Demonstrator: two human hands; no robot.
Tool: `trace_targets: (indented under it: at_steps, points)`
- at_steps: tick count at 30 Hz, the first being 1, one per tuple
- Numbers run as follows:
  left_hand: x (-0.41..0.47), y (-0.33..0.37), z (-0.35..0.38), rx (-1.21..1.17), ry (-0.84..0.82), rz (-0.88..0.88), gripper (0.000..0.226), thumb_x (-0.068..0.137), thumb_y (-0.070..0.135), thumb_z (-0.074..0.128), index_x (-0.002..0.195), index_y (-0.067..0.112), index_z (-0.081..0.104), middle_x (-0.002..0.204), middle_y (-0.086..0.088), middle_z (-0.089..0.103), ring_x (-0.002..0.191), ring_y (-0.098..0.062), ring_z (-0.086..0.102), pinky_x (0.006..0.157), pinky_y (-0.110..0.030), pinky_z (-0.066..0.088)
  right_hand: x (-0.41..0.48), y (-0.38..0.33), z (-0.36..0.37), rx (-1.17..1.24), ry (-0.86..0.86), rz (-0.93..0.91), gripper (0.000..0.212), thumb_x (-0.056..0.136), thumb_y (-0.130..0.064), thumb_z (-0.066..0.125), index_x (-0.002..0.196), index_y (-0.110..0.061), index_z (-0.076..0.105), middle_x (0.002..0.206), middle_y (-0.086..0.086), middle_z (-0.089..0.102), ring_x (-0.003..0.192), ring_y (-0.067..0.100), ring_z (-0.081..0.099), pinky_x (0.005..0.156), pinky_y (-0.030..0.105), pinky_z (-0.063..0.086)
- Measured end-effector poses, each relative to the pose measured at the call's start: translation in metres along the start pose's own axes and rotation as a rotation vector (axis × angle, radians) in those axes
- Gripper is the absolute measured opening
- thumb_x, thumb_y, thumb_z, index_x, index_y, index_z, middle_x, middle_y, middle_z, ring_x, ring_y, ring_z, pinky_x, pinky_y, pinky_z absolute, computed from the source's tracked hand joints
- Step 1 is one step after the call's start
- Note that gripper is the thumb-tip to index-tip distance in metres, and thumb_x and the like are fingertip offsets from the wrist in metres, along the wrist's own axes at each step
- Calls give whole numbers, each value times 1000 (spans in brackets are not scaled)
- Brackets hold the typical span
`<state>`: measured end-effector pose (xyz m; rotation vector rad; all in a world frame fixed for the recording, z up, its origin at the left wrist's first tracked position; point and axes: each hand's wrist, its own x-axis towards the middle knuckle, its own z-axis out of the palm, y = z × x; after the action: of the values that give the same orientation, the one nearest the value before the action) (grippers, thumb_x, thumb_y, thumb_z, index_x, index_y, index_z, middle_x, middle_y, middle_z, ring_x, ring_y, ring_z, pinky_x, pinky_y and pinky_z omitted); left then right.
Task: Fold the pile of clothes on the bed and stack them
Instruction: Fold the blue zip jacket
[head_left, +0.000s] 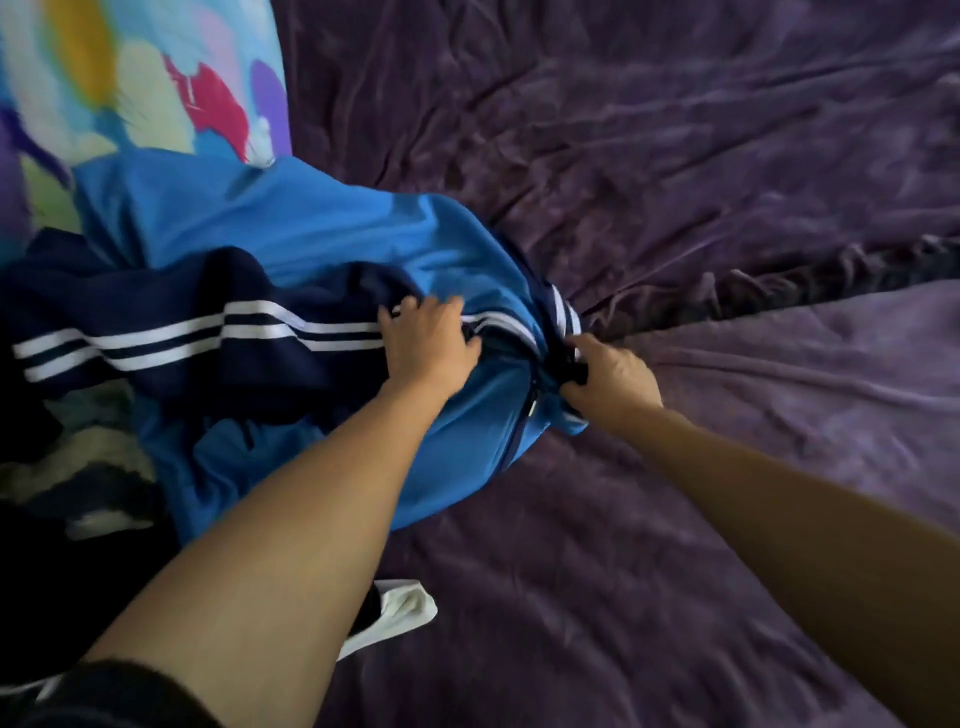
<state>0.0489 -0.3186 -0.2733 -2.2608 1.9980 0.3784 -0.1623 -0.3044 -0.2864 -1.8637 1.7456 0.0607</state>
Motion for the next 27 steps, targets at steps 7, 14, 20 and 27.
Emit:
trace_targets:
  at_steps: [7,14,20,27]
  points:
    - [-109,-22,-36,53,-59,120,18,91,35,50,100,24,61,101,4,65,105,-21,54,87,-38,34,-73,22,-22,-146,-211,49,38,84,-36,56,121,-40,61,123,-1,63,112,26,58,85,32,47]
    - [-205,-62,-146,-168,9,205,16,89,31,57,78,19,57,85,0,63,88,-24,59,80,-37,40,-150,-6,-82,12,-229,-147,22,87,-22,53,104,-16,66,106,1,60,107,25,55,86,34,45]
    - [-243,-96,-264,-497,313,174,5,89,3,59,90,2,64,90,-14,59,89,-32,59,80,-32,40,-211,-96,-194,549,117,-260,25,89,-19,49,69,-6,57,65,-5,53,66,13,49,60,32,37]
    - [-297,-111,-426,-819,582,219,14,96,8,49,90,7,62,85,-6,63,86,-20,57,73,-31,40,-320,-209,-349,659,254,-553,64,78,-67,59,61,-7,49,54,-5,42,50,10,42,48,22,30]
